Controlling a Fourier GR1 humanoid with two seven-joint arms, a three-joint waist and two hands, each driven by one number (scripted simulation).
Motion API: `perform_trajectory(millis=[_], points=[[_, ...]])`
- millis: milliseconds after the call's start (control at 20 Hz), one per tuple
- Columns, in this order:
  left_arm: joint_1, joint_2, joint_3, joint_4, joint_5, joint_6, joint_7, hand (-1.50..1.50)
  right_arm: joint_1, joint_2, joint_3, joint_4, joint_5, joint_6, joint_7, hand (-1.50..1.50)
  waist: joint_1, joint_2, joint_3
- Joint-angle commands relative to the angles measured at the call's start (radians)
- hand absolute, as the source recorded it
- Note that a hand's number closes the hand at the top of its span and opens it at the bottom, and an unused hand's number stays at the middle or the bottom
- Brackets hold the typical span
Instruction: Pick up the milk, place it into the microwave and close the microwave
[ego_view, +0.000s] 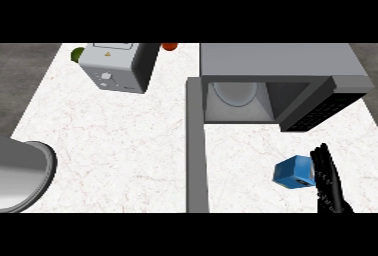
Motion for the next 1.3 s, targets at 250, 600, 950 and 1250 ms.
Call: perform_trajectory(millis=[250, 600, 950, 1250], points=[[0.026, 0.003, 0.099, 0.047, 0.073, -0.086, -0.009, -1.50, -0.046, 0.000, -0.169, 0.298, -0.124, 0.010, -0.220, -1.50, 0.001, 0.001, 0.000], [-0.043, -0.024, 0.075, 0.055, 0.014, -0.073, 0.025, -1.50, -0.119, -0.051, -0.289, 0.451, -0.233, 0.120, -0.312, -1.50, -0.002, 0.001, 0.000], [-0.015, -0.040, 0.132, -0.026, 0.072, -0.089, 0.061, -1.50, -0.133, -0.051, -0.330, 0.639, -0.259, 0.192, -0.481, -1.50, 0.000, 0.001, 0.000], [-0.012, -0.059, 0.140, -0.017, 0.084, -0.121, 0.085, -1.50, -0.203, -0.045, -0.372, 0.829, -0.225, 0.171, -0.601, -1.50, 0.000, 0.001, 0.000]])
